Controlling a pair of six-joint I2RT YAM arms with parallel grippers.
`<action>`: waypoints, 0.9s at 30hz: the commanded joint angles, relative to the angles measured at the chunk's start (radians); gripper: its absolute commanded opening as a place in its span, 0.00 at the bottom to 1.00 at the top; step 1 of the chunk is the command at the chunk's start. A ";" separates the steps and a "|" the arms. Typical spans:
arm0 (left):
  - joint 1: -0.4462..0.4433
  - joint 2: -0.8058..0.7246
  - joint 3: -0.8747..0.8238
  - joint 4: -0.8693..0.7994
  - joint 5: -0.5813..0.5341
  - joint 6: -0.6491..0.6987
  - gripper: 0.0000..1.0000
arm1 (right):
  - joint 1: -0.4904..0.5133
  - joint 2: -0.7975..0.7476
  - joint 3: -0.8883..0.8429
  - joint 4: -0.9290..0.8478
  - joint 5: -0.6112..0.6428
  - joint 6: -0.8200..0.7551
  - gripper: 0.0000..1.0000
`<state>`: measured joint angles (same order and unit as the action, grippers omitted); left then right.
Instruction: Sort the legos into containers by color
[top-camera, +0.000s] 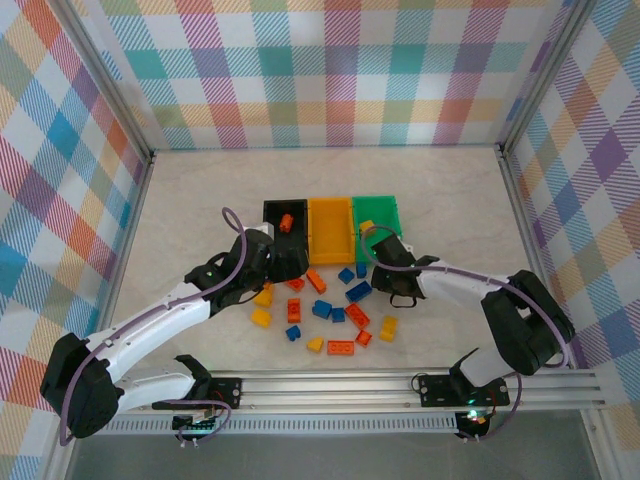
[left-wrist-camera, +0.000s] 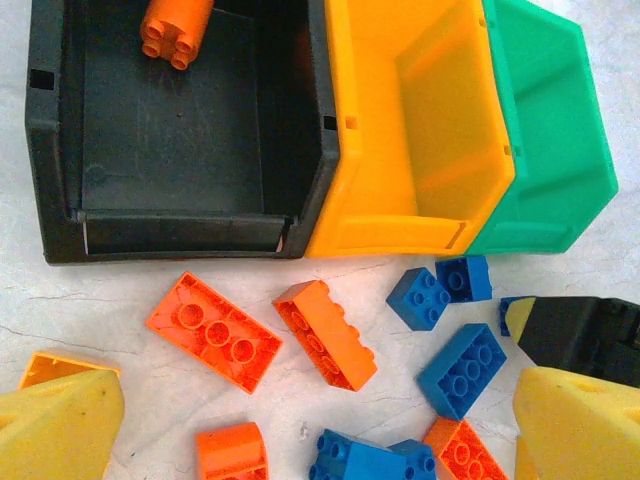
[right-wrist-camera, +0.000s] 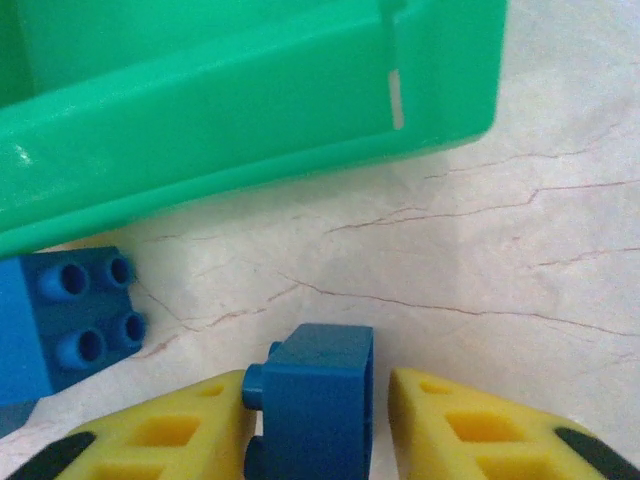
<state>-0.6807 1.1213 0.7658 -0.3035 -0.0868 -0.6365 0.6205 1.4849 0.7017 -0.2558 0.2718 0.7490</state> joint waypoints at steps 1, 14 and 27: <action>-0.008 -0.025 -0.012 0.017 0.000 -0.008 1.00 | -0.013 -0.021 -0.019 -0.018 0.013 -0.008 0.36; -0.006 -0.118 -0.043 -0.069 -0.048 -0.005 1.00 | 0.039 -0.154 0.192 -0.137 -0.124 -0.339 0.19; -0.003 -0.213 -0.079 -0.173 -0.072 -0.038 1.00 | 0.074 0.311 0.692 -0.193 -0.090 -0.399 0.24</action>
<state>-0.6804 0.9272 0.7048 -0.4347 -0.1436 -0.6590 0.6945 1.7473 1.3235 -0.3950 0.1410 0.3817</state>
